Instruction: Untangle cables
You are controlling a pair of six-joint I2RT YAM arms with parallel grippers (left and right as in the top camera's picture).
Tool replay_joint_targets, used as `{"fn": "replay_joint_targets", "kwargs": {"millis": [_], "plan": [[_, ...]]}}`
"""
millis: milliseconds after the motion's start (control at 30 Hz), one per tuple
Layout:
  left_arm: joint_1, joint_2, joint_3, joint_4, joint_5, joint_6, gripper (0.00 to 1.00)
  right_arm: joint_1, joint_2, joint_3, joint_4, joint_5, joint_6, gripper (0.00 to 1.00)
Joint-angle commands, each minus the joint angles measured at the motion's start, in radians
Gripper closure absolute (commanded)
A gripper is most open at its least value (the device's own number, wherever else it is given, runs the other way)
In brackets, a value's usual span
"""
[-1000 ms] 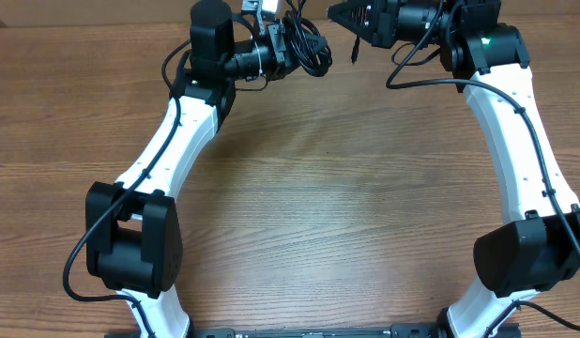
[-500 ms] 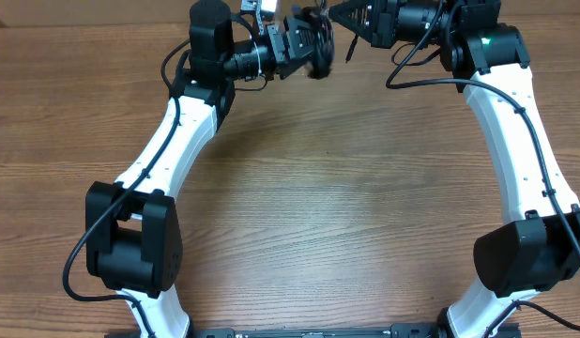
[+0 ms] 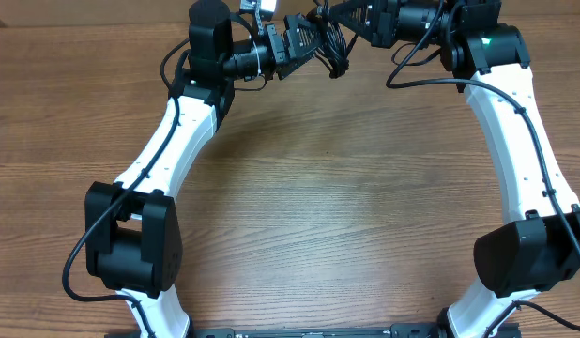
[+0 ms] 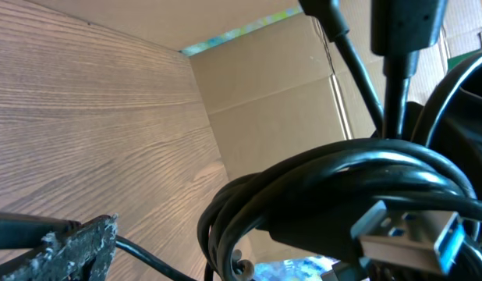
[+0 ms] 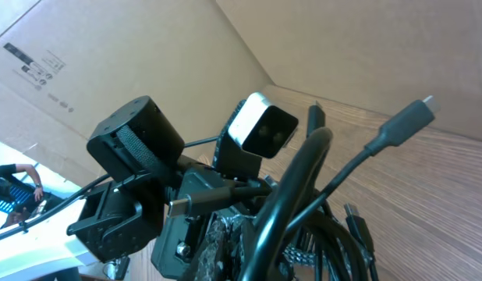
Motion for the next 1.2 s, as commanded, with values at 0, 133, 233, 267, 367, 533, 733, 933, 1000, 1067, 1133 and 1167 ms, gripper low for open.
{"fn": "replay_joint_targets", "kwargs": {"millis": [0, 133, 233, 267, 367, 533, 733, 933, 1000, 1067, 1133, 1167], "plan": [[0.006, -0.01, 0.008, 0.007, 0.016, 0.047, 0.0, 0.001, 0.001, 0.009, -0.011, 0.045, -0.003, 0.96], [0.014, -0.01, 0.008, 0.007, 0.016, 0.053, 0.0, 0.001, 0.001, 0.009, -0.036, 0.094, -0.01, 0.96], [0.022, -0.01, 0.008, 0.007, 0.017, 0.053, 0.0, 0.001, 0.001, 0.009, -0.043, 0.115, -0.011, 0.96], [0.027, -0.01, 0.008, 0.006, 0.017, 0.054, 0.0, 0.001, 0.001, 0.009, -0.047, 0.126, -0.011, 0.96], [0.039, -0.01, 0.008, 0.003, 0.016, 0.067, 0.0, 0.0, 0.001, 0.009, -0.06, 0.157, -0.012, 0.96], [0.055, -0.01, 0.008, -0.021, 0.015, 0.103, 0.0, 0.0, 0.001, 0.009, -0.084, 0.174, -0.035, 0.96], [0.057, -0.01, 0.008, -0.046, 0.011, 0.144, 0.03, 0.002, 0.001, 0.009, -0.111, 0.174, -0.043, 0.96], [0.057, -0.01, 0.008, -0.047, 0.003, 0.147, 0.05, 0.002, 0.001, 0.009, -0.152, 0.174, -0.061, 0.96], [0.057, -0.01, 0.008, -0.053, -0.008, 0.148, 0.04, 0.002, 0.001, 0.009, -0.164, 0.174, -0.061, 0.96], [0.057, -0.01, 0.008, -0.054, -0.014, 0.151, 0.04, 0.002, 0.001, 0.009, -0.175, 0.175, -0.064, 0.96], [0.057, -0.01, 0.008, -0.056, -0.016, 0.155, 0.04, 0.002, 0.001, 0.009, -0.183, 0.175, -0.065, 0.96], [0.057, -0.01, 0.008, -0.057, -0.016, 0.163, 0.04, 0.002, 0.001, 0.009, -0.187, 0.178, -0.064, 0.96]]}}
